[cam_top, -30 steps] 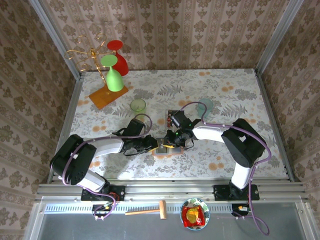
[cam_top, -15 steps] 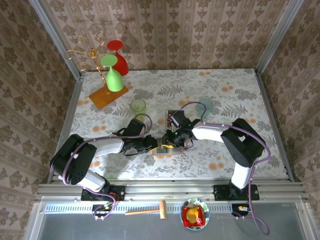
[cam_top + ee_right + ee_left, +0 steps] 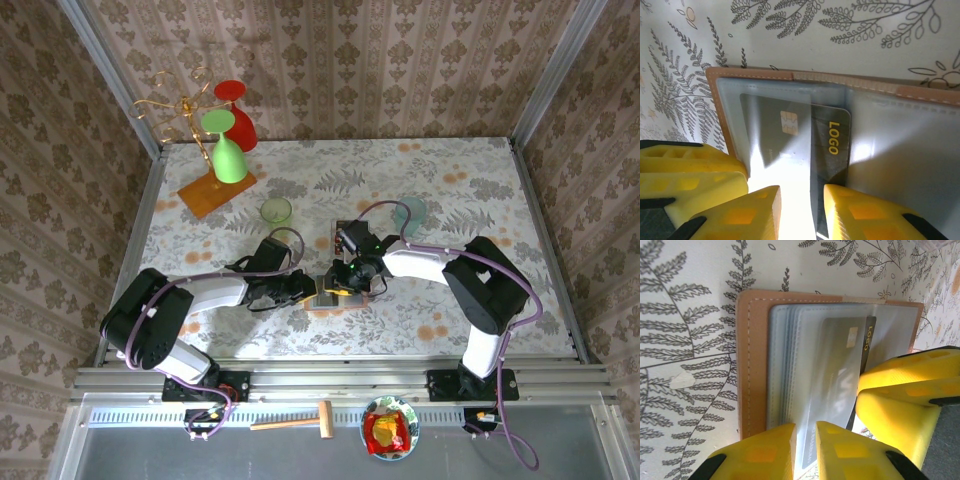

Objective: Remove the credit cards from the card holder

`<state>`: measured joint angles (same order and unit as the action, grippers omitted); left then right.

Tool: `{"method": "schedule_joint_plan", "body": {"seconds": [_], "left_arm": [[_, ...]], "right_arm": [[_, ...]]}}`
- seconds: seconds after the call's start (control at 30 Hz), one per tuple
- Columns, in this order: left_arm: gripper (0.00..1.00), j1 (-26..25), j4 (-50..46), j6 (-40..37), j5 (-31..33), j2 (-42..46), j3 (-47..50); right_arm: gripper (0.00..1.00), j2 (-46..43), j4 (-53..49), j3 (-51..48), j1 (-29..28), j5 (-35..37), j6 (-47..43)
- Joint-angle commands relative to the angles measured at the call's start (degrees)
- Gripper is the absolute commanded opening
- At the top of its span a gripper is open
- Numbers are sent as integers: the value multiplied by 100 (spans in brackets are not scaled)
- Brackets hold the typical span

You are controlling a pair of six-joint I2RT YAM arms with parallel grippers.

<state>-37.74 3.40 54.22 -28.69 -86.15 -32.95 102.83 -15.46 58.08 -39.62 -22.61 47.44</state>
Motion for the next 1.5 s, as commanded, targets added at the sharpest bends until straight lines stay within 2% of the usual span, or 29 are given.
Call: {"method": "schedule_joint_plan", "body": {"seconds": [0.0,0.5,0.83,1.07,1.47], "left_arm": [[19,24,-139,-58,39,-102,109],[19,12,-615,-208,14,107,-408],[17,-207,-707,-289,-76,-232,-831],[11,-263,-687,-271,-27,-422,-840],[10,-263,-820,-312,148,-426,-719]], "right_arm": [[32,-128,-443,98,-20,307,-165],[32,-501,-314,32,24,235,-143],[31,-693,-204,-216,204,111,-106],[31,-712,41,-452,329,-74,-34],[29,-555,390,-675,393,-319,54]]}}
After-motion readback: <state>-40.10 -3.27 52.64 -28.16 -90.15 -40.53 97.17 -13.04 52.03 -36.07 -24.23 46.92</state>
